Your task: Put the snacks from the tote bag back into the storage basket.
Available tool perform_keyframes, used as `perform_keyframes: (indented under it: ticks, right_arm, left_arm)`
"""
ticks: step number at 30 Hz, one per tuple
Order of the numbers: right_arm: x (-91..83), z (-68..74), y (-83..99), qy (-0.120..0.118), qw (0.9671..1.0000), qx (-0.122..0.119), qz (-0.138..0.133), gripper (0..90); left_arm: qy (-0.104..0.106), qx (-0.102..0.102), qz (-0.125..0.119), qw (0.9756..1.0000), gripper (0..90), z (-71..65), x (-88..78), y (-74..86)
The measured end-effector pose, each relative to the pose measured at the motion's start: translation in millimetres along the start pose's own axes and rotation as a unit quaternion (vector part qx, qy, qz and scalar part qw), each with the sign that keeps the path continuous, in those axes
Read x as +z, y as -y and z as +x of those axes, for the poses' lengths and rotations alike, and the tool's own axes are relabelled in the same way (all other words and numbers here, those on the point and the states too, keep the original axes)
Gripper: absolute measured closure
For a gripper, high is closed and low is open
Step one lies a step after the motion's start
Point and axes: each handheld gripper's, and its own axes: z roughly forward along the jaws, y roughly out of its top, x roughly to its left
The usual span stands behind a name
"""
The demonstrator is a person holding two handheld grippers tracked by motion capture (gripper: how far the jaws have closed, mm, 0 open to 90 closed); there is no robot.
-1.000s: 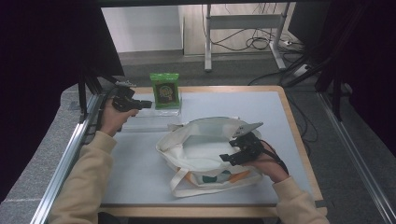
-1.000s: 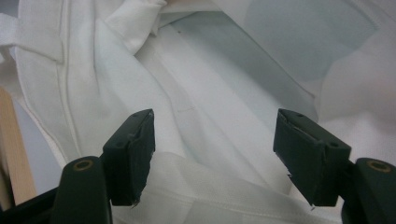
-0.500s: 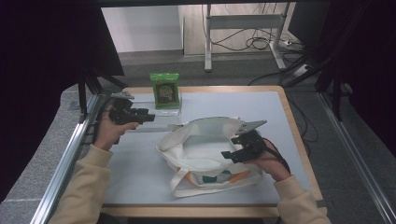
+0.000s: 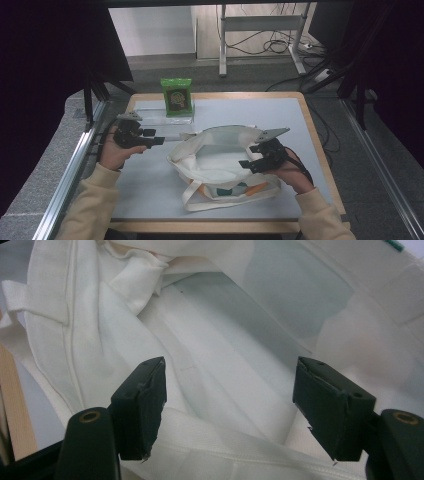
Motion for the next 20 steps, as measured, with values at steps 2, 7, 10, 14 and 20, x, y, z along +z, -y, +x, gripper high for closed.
perform_keyframes:
  ticks: [2,7,10,14,20]
  right_arm:
    - [-1.9,-1.2,0.0,0.002,1.0,0.003,-0.002,29.3]
    - [-6.3,-4.2,0.0,0.006,0.9999,0.006,-0.008,29.4]
    - [-8.0,-5.0,-0.4,0.007,0.9999,0.006,-0.011,29.4]
    - [-8.7,-5.5,-0.7,0.008,0.9999,0.006,-0.012,29.3]
    - [-11.5,-3.9,-2.0,0.009,0.9998,0.002,-0.016,29.4]
  left_arm:
    - [0.0,-0.002,-0.003,1.0,41.4,-0.8,-1.8,1.9]
    - [0.0,0.0,-0.005,1.0,40.4,-2.6,-1.8,3.8]
    - [0.001,0.003,-0.005,1.0,39.8,-3.1,-0.9,3.7]
    - [0.0,-0.004,-0.008,1.0,38.9,-3.1,-0.4,4.0]
    - [0.001,-0.001,-0.012,0.9999,38.0,-5.6,-1.8,4.2]
